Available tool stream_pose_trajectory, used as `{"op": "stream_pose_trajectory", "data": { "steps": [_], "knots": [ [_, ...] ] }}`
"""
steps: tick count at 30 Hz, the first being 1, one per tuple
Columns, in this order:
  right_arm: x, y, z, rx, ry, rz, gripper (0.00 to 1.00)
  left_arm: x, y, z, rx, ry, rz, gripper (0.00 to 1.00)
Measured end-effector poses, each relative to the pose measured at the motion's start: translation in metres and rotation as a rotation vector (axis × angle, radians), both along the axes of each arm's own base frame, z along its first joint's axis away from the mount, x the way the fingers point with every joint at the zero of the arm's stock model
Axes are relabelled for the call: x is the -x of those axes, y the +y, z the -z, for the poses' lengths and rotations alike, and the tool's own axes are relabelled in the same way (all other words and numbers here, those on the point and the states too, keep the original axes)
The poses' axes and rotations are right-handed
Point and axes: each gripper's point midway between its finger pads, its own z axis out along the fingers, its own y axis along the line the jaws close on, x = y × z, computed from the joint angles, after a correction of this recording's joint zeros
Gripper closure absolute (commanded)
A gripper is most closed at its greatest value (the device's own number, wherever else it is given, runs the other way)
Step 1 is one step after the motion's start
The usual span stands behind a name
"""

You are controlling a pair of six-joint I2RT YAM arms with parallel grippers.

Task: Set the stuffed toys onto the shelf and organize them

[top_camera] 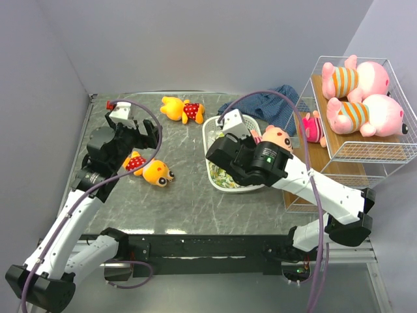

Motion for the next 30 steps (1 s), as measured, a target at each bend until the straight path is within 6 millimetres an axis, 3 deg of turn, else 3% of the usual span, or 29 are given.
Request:
{"op": "stream_pose_trajectory", "data": {
  "steps": [7,20,30],
  "knots": [
    [-0.003,-0.017,-0.002,-0.006,-0.014,0.073,1.00,-0.005,0.000,0.010,-0.011,0.028,-0.010,0.04],
    [0.000,-0.073,-0.019,-0.085,-0.046,0.179,1.00,-0.007,0.002,0.012,-0.021,0.032,-0.022,0.04],
    [0.009,-0.075,-0.029,-0.135,-0.021,0.127,1.00,-0.008,0.002,0.015,-0.024,0.038,-0.023,0.04]
  ]
}}
